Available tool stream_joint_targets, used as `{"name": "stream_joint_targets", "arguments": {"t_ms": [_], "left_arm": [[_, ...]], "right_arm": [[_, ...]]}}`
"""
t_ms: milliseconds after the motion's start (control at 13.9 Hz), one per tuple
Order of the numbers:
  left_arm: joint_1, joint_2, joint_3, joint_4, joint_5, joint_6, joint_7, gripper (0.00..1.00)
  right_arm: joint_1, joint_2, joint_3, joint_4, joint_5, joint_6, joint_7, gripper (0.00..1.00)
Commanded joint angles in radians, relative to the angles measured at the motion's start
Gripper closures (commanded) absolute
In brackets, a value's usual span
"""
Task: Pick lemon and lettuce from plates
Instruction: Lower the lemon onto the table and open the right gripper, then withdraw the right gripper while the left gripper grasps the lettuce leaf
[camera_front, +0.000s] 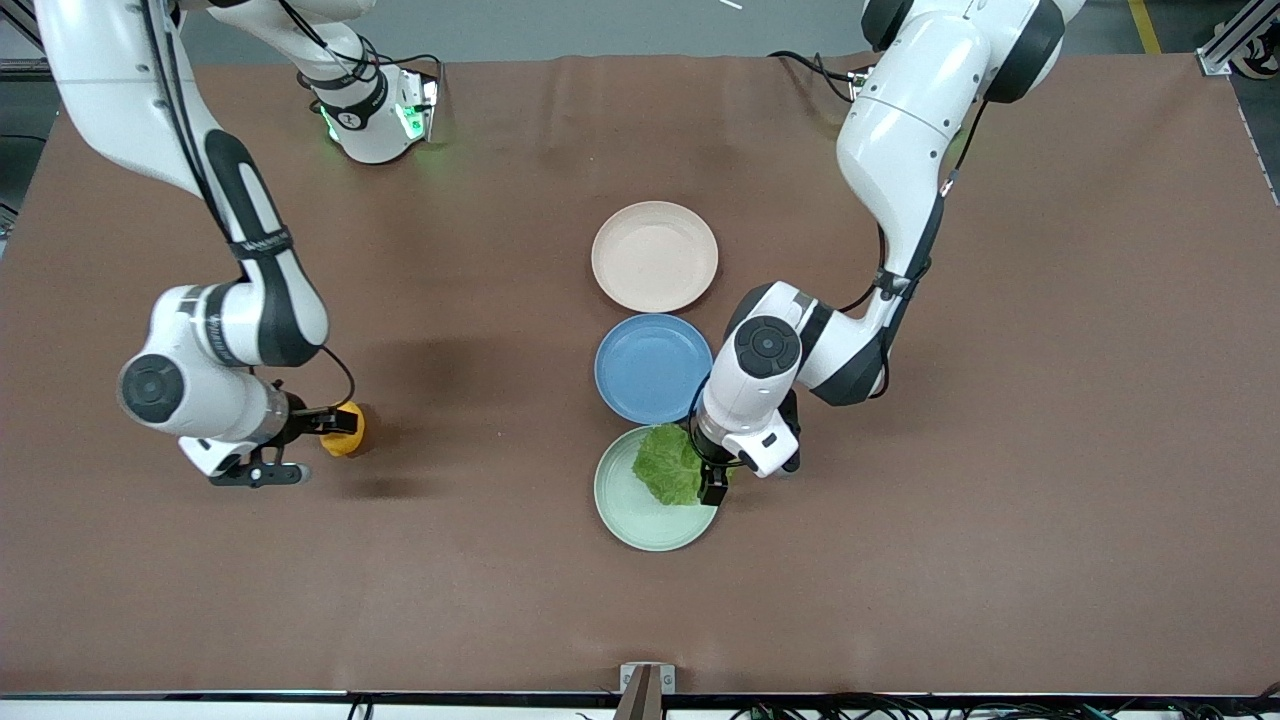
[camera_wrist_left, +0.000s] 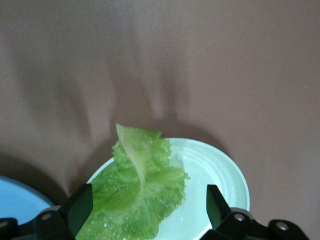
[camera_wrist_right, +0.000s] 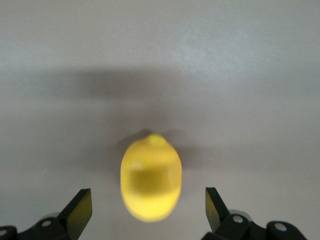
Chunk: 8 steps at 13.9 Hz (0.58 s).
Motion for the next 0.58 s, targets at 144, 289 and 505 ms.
{"name": "stream_joint_targets", "arguments": {"t_ms": [144, 289, 505], "left_arm": [[-0.002, 0.012, 0.011, 0.006, 0.017, -0.072, -0.021, 0.00], [-0.002, 0.016, 0.011, 0.005, 0.018, -0.074, -0.021, 0.00], [0.000, 0.021, 0.011, 0.005, 0.018, -0.076, -0.021, 0.11]], "right_arm": [[-0.047, -0.161, 0.017, 0.059, -0.002, -0.232, -0.004, 0.00], [-0.055, -0.201, 0.015, 0.115, -0.006, -0.347, -0.004, 0.00], [-0.068, -0.201, 0.015, 0.235, -0.015, -0.484, 0.001, 0.00]]}}
